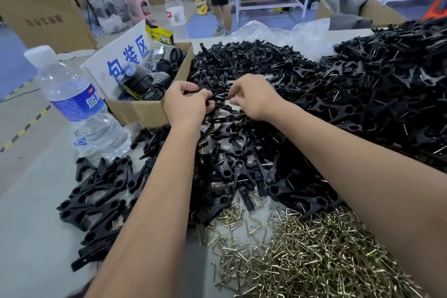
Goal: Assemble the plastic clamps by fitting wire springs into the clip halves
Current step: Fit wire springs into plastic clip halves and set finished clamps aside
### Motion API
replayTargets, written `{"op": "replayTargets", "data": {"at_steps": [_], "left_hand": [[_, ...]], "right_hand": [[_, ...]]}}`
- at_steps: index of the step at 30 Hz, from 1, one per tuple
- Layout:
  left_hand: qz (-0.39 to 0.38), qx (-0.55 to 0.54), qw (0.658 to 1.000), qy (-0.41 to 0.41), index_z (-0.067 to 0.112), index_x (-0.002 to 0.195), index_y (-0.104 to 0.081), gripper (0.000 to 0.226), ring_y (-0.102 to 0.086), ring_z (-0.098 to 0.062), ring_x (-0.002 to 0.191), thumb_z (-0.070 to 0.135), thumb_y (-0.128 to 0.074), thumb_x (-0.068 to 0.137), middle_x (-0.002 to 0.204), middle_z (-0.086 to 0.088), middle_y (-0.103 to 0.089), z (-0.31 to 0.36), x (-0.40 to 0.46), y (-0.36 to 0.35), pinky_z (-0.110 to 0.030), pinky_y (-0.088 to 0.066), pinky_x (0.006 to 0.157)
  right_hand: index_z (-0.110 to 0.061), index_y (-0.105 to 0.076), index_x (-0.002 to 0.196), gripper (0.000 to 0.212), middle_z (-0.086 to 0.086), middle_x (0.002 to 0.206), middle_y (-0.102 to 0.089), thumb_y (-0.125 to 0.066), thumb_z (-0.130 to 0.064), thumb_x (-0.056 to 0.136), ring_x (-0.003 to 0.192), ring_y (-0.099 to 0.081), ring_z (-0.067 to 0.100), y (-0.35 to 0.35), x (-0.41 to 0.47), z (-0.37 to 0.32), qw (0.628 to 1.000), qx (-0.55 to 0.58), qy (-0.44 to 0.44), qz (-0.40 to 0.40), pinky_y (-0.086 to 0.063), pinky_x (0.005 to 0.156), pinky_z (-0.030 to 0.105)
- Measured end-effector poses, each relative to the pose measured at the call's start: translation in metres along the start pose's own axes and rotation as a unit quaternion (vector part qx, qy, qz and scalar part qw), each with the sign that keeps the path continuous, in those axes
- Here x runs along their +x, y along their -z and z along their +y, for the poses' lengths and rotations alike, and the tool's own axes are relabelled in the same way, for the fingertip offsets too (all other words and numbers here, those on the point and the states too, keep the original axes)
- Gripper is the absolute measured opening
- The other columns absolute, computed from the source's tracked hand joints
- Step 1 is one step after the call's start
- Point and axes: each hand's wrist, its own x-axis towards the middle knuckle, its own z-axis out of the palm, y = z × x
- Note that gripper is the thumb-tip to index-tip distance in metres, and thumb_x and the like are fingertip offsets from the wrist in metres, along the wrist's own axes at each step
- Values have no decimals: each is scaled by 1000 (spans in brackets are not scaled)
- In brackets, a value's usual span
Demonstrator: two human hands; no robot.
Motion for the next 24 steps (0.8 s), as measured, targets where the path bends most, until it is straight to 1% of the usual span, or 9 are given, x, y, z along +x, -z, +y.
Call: {"op": "replayTargets", "data": {"at_steps": [4,8,10,12,14,16,19,21,24], "left_hand": [[-61,-60,996,7,6,96,-58,18,-73,-23,66,-11,-63,92,86,-15,-74,-3,-28,1,-31,-63,66],[-156,-81,984,2,3,94,-65,14,-76,-24,70,-11,-66,92,73,-12,-69,-16,-63,2,-33,-64,71],[-210,-89,974,5,2,95,-64,14,-77,-33,77,-12,-65,93,75,-17,-59,-22,-80,3,-32,-63,70],[-264,-89,960,8,2,97,-64,15,-77,-37,82,-12,-64,93,67,-8,-58,-28,-94,3,-32,-62,71],[-310,-82,947,4,4,95,-64,17,-77,-29,78,-13,-64,93,64,2,-64,-31,-104,3,-32,-62,71],[-338,-76,938,0,5,94,-65,18,-77,-24,77,-13,-63,93,70,2,-71,-31,-109,4,-30,-62,69],[-354,-93,931,7,5,95,-69,17,-77,-27,82,-12,-63,93,87,-13,-77,-29,-111,5,-30,-62,70],[-355,-83,931,1,5,95,-72,17,-76,-24,82,-10,-65,93,87,-13,-77,-29,-109,6,-28,-61,68],[-357,-34,933,-23,7,95,-76,18,-74,-20,78,-8,-67,92,86,-14,-77,-32,-108,6,-25,-60,66]], "right_hand": [[-8,-76,118,21,-7,84,-71,-65,-13,101,70,-60,5,16,-40,-1,972,213,-20,94,-50,70,20],[-5,-72,114,16,5,78,-74,-62,-3,102,63,-66,12,20,-105,0,855,509,-57,86,-51,51,22],[-7,-72,108,11,8,81,-76,-65,-4,99,63,-66,13,20,-136,4,795,594,-78,94,-49,52,19],[-8,-74,102,10,12,85,-76,-71,-10,92,64,-67,15,19,-161,10,734,666,-97,95,-50,52,19],[-9,-77,97,15,16,87,-75,-75,-17,84,63,-66,16,16,-177,16,711,688,-106,93,-49,51,19],[-11,-78,95,13,17,87,-76,-77,-16,83,64,-64,16,12,-186,22,725,673,-104,99,-49,52,19],[-14,-81,97,16,10,91,-79,-78,-2,87,77,-72,17,6,-194,30,824,545,-43,149,-56,68,21],[-16,-81,100,21,1,95,-80,-80,0,86,90,-76,16,4,-197,35,874,455,0,169,-58,82,23],[-20,-80,98,22,-6,94,-80,-85,-4,83,90,-77,13,2,-198,41,904,385,24,185,-58,84,22]]}}
